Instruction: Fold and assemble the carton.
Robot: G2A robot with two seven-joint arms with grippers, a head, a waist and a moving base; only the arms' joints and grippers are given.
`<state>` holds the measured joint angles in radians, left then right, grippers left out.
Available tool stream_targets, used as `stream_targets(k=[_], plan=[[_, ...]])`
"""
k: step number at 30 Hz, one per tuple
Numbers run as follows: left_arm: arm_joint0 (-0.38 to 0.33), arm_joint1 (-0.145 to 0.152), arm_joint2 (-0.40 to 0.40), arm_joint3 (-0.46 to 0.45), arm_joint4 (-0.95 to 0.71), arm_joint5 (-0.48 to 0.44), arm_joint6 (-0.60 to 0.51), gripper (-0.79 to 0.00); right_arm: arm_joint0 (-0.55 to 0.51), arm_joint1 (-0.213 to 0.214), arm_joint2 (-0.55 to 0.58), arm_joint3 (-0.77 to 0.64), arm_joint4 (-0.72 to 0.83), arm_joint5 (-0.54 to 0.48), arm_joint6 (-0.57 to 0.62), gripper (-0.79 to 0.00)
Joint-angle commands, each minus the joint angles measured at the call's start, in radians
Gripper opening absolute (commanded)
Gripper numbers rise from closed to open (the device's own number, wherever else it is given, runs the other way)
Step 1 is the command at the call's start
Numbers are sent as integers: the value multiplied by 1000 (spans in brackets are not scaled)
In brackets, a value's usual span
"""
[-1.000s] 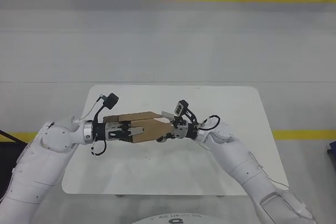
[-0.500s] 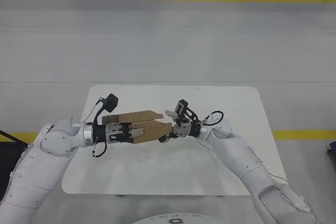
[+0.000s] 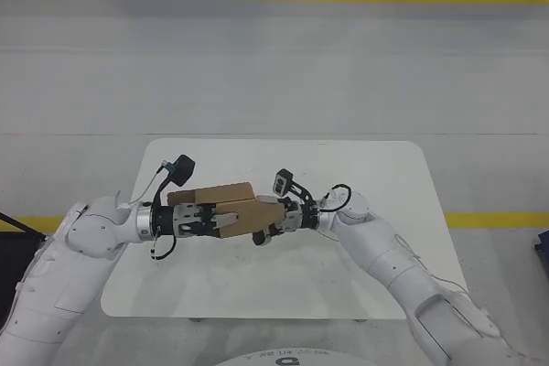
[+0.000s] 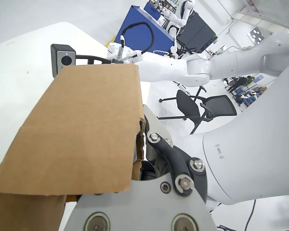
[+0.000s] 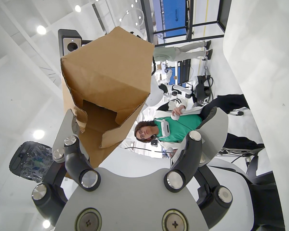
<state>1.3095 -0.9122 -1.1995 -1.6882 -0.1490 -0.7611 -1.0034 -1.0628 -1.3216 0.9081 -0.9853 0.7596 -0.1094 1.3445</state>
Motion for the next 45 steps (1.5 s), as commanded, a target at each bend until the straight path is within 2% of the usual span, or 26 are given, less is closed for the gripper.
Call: stream_targets(k=[1, 9, 19, 28, 33, 38, 45], plan=[[-3, 1, 4, 3, -11, 0, -8, -785, 2, -2, -5, 3, 2, -6, 11, 0], [-17, 2, 24, 14, -50, -2, -30, -785, 8, -10, -26, 1, -6, -5, 20, 0], [-52, 10, 48, 55, -199, 37, -92, -785, 13, -18, -35, 9, 7, -20, 28, 0], [-66, 25, 60, 94, -261, 48, -104, -785, -49, 11, 82, 14, 86, -105, 12, 0], [-70, 34, 62, 115, -269, 45, -100, -785, -111, 33, 161, -29, 114, -147, -2, 0], [-78, 38, 76, 126, -260, 42, -98, -785, -168, 49, 193, -124, 67, -163, -37, 0], [-89, 40, 91, 129, -261, 43, -99, -785, -196, 54, 159, -220, -95, -124, -173, 0]])
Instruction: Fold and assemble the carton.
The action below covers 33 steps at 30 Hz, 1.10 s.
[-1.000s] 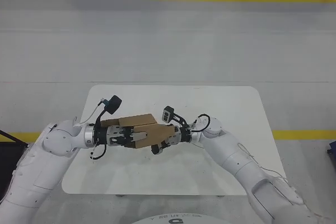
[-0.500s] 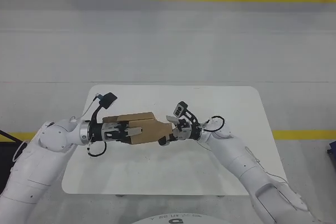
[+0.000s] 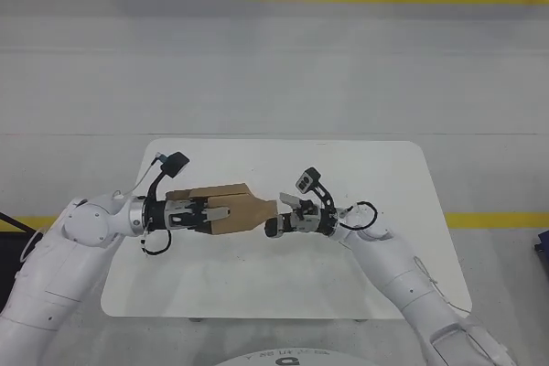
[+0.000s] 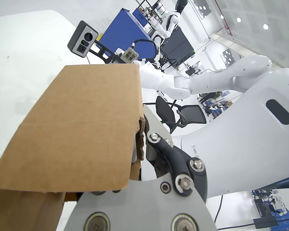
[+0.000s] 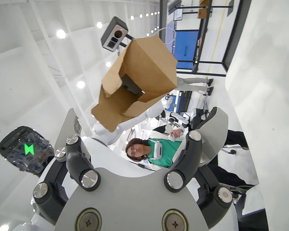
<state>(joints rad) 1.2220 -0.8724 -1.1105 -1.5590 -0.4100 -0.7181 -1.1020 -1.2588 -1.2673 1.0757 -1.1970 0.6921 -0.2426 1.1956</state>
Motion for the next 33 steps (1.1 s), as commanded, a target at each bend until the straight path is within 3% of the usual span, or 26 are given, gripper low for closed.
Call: stream_targets(k=[1, 17, 24, 33], plan=[[-2, 1, 3, 0, 0, 1, -1, -785, 0, -1, -15, -16, -44, 17, -45, 0], [-19, 4, 22, 14, -45, 17, -17, -785, 29, -11, -78, -25, -115, 59, -114, 0], [-19, 6, 15, 46, -72, 32, -32, -785, -37, 9, -6, -67, -78, -16, -95, 0], [-49, -5, 33, 108, -184, 91, -87, -785, -108, 33, 15, -156, -141, 1, -22, 0]])
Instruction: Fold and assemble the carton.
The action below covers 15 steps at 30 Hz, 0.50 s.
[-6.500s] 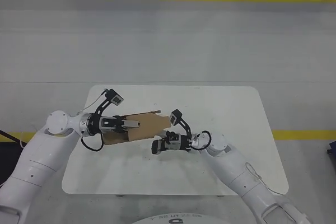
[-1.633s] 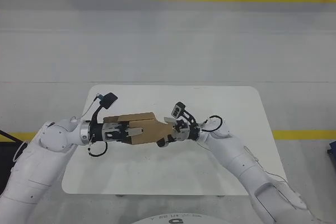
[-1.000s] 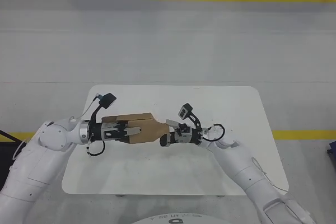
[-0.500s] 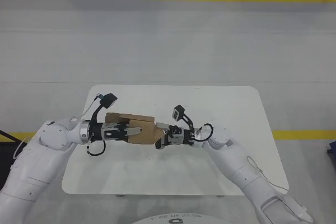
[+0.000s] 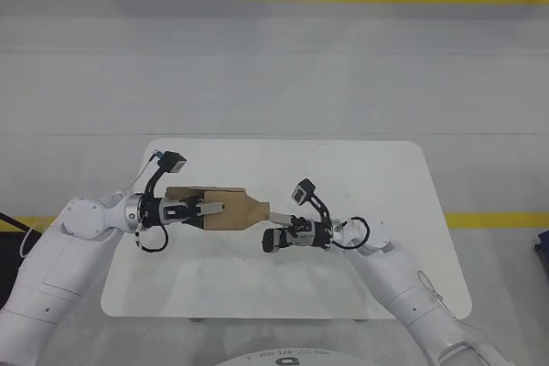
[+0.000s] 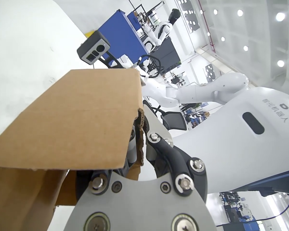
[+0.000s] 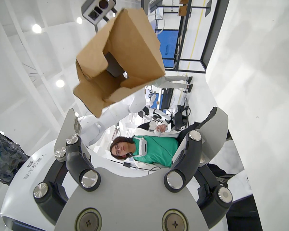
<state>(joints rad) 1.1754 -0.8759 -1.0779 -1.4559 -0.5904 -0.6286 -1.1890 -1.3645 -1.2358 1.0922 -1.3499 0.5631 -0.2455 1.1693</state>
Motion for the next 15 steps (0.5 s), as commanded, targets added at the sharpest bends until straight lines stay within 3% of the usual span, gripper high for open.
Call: stream_targets(k=[1, 15], plan=[[-5, -3, 1, 8, -9, 2, -1, -785, -5, 4, -5, -5, -29, 10, 6, 0], [-17, -14, 11, 1, -10, 13, -16, -785, 83, -20, -108, 47, -86, 101, -139, 0]])
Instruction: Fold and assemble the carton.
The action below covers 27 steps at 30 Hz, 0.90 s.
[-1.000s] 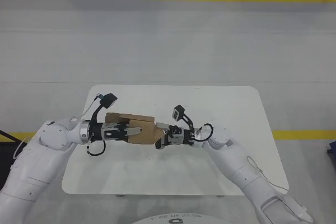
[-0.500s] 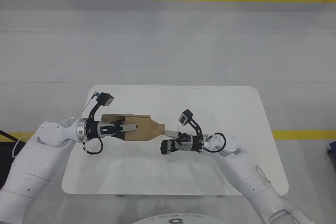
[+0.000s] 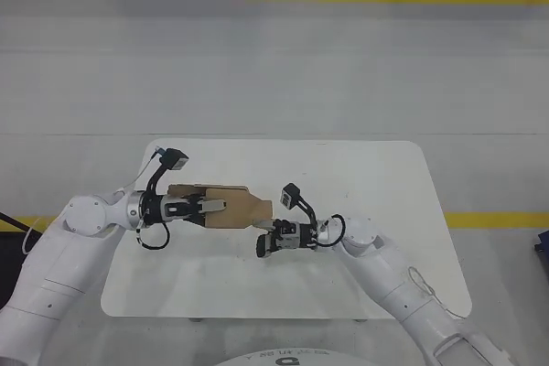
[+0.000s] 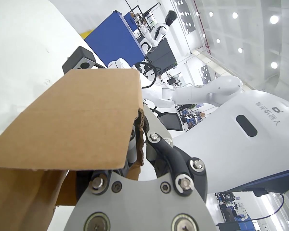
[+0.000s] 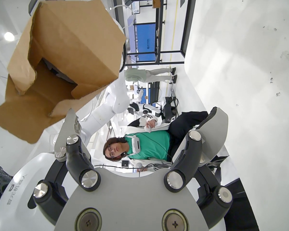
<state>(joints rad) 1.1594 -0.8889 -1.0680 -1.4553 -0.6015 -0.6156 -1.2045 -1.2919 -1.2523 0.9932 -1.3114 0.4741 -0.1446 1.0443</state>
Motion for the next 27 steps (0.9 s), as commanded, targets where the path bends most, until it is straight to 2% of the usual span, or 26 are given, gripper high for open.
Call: stream_targets(k=[1, 9, 19, 22, 27], plan=[[-1, -1, 2, -1, 1, 1, -1, -785, 18, -7, -18, 16, 7, 0, -17, 0], [-5, -5, 3, 3, 9, 1, -1, -785, 60, -23, -63, 74, 45, -20, 7, 0], [-7, -8, -10, 31, 17, -8, 8, -785, -3, -1, 19, 71, 159, -143, 126, 0], [-8, -9, -10, 37, 27, -7, 7, -785, -14, 4, 28, 56, 162, -149, 148, 0], [-9, -13, -5, 33, 44, -5, 12, -785, -9, 4, 19, 27, 137, -126, 120, 0]])
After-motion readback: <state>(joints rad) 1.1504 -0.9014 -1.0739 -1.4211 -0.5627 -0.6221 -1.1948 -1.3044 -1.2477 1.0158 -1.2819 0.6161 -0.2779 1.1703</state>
